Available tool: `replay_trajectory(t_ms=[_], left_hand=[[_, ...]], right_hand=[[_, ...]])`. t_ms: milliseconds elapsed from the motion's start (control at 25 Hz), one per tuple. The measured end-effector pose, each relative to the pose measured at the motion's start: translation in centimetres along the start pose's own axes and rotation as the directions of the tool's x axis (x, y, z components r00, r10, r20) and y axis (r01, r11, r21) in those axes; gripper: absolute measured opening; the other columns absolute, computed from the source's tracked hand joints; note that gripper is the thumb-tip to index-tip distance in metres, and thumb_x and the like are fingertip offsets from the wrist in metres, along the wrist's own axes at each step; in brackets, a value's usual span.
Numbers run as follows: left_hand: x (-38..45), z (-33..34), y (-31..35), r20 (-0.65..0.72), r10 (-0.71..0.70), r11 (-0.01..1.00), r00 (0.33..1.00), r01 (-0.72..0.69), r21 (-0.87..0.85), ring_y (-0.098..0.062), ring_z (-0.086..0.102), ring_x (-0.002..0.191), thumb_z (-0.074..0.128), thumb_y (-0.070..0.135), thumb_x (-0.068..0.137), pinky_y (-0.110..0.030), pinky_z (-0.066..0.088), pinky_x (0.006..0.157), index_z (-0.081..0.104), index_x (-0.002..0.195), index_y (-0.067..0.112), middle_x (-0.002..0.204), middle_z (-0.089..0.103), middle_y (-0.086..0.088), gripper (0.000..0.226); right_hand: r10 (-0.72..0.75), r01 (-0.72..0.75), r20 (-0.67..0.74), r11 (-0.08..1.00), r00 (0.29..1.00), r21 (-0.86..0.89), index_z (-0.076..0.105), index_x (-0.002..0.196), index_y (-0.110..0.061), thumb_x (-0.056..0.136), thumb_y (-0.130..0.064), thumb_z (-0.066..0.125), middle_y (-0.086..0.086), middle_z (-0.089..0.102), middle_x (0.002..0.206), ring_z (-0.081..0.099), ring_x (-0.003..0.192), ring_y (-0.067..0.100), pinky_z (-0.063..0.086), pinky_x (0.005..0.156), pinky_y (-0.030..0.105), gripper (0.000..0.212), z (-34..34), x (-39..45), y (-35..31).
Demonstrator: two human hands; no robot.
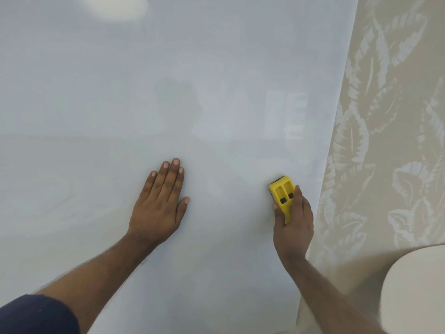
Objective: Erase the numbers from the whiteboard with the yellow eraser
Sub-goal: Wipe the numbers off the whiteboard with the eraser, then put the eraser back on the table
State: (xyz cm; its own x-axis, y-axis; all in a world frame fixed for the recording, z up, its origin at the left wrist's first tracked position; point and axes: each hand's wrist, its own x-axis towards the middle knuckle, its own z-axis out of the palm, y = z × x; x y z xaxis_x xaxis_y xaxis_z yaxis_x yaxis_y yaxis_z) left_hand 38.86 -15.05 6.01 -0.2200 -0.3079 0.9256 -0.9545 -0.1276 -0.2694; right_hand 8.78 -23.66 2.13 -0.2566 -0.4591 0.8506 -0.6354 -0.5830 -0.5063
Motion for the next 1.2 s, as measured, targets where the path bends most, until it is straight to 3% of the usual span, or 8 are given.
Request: replay_trajectory(t_ms=[120, 240, 440, 720, 840, 1000, 1080, 1200], left_hand=[[-0.3, -0.7, -1.4, 0.014, 0.085, 0.996, 0.996, -0.085, 0.019, -0.026, 0.015, 0.158, 0.036, 0.037, 0.106, -0.042, 0.012, 0.129, 0.023, 0.16, 0.002, 0.168, 0.02, -0.013, 0.065], [-0.4, -1.2, -2.7, 0.024, 0.135, 0.99, 0.991, -0.135, 0.025, -0.026, 0.02, 0.156, 0.038, 0.036, 0.106, -0.04, 0.015, 0.129, 0.024, 0.16, 0.003, 0.168, 0.022, -0.012, 0.065], [-1.2, -2.2, -5.2, 0.028, 0.094, 0.996, 0.995, -0.094, 0.006, -0.028, 0.021, 0.157, 0.037, 0.035, 0.106, -0.045, 0.021, 0.127, 0.024, 0.159, 0.001, 0.168, 0.022, -0.015, 0.064], [-2.5, -3.8, -7.3, 0.058, 0.097, 0.992, 0.994, -0.091, -0.092, -0.03, 0.019, 0.157, 0.036, 0.034, 0.104, -0.048, 0.02, 0.127, 0.023, 0.159, -0.001, 0.169, 0.021, -0.016, 0.066], [-2.0, -4.4, -6.3, 0.054, 0.177, 0.972, 0.983, -0.166, -0.165, -0.029, 0.019, 0.157, 0.044, 0.029, 0.096, -0.046, 0.019, 0.127, 0.025, 0.159, 0.0, 0.169, 0.021, -0.015, 0.071], [-1.8, -5.4, -5.6, 0.111, 0.422, 0.895, 0.9, -0.394, -0.207, -0.031, 0.026, 0.155, 0.056, 0.02, 0.08, -0.045, 0.02, 0.126, 0.04, 0.153, 0.001, 0.166, 0.031, -0.013, 0.077], [-1.8, -5.5, -5.7, 0.119, 0.429, 0.895, 0.895, -0.403, -0.193, -0.033, 0.038, 0.149, 0.059, 0.021, 0.08, -0.045, 0.021, 0.125, 0.052, 0.146, 0.002, 0.155, 0.049, -0.012, 0.068], [-1.2, -5.5, -5.4, 0.053, 0.388, 0.907, 0.92, -0.371, -0.2, -0.037, 0.06, 0.126, 0.055, 0.028, 0.09, -0.047, 0.029, 0.12, 0.062, 0.134, 0.002, 0.127, 0.065, -0.012, 0.051]], right_hand=[[0.166, -0.162, -0.075, 0.985, 0.983, 0.05, 0.033, 0.149, -0.013, 0.094, -0.037, 0.054, 0.011, 0.055, 0.132, 0.051, 0.118, 0.029, 0.051, 0.086, 0.046, 0.063, 1.7, -1.9, -3.1], [0.117, -0.112, -0.1, 0.992, 0.988, 0.056, 0.036, 0.148, -0.01, 0.093, -0.037, 0.055, 0.012, 0.056, 0.13, 0.051, 0.117, 0.028, 0.051, 0.086, 0.044, 0.064, 3.3, -3.7, -6.1], [-0.005, 0.008, -0.041, 0.997, 0.999, 0.077, 0.038, 0.148, -0.009, 0.095, -0.038, 0.053, 0.009, 0.057, 0.126, 0.054, 0.109, 0.027, 0.048, 0.089, 0.039, 0.061, 5.8, -6.1, -11.5], [0.069, -0.069, 0.003, 0.997, 0.998, 0.029, 0.032, 0.15, -0.015, 0.096, -0.045, 0.049, 0.003, 0.055, 0.125, 0.048, 0.106, 0.021, 0.053, 0.083, 0.039, 0.064, 5.6, -7.4, -14.5], [-0.1, 0.097, 0.153, 0.995, 0.983, 0.03, 0.032, 0.15, -0.017, 0.096, -0.046, 0.049, 0.002, 0.056, 0.129, 0.05, 0.111, 0.021, 0.048, 0.093, 0.035, 0.064, 5.6, -9.2, -16.1], [-0.396, 0.386, 0.377, 0.917, 0.837, 0.106, 0.04, 0.142, -0.017, 0.092, -0.037, 0.059, 0.001, 0.056, 0.12, 0.052, 0.102, 0.021, 0.048, 0.091, 0.037, 0.057, 5.1, -9.9, -18.1], [-0.47, 0.459, 0.399, 0.879, 0.787, 0.13, 0.045, 0.136, -0.013, 0.087, -0.031, 0.067, 0.004, 0.058, 0.118, 0.054, 0.101, 0.024, 0.048, 0.091, 0.041, 0.057, 4.5, -8.6, -18.1], [-0.519, 0.527, 0.396, 0.844, 0.757, 0.1, 0.043, 0.141, -0.01, 0.083, -0.029, 0.072, 0.006, 0.059, 0.122, 0.053, 0.108, 0.025, 0.041, 0.098, 0.036, 0.068, 3.0, -6.1, -17.2]])
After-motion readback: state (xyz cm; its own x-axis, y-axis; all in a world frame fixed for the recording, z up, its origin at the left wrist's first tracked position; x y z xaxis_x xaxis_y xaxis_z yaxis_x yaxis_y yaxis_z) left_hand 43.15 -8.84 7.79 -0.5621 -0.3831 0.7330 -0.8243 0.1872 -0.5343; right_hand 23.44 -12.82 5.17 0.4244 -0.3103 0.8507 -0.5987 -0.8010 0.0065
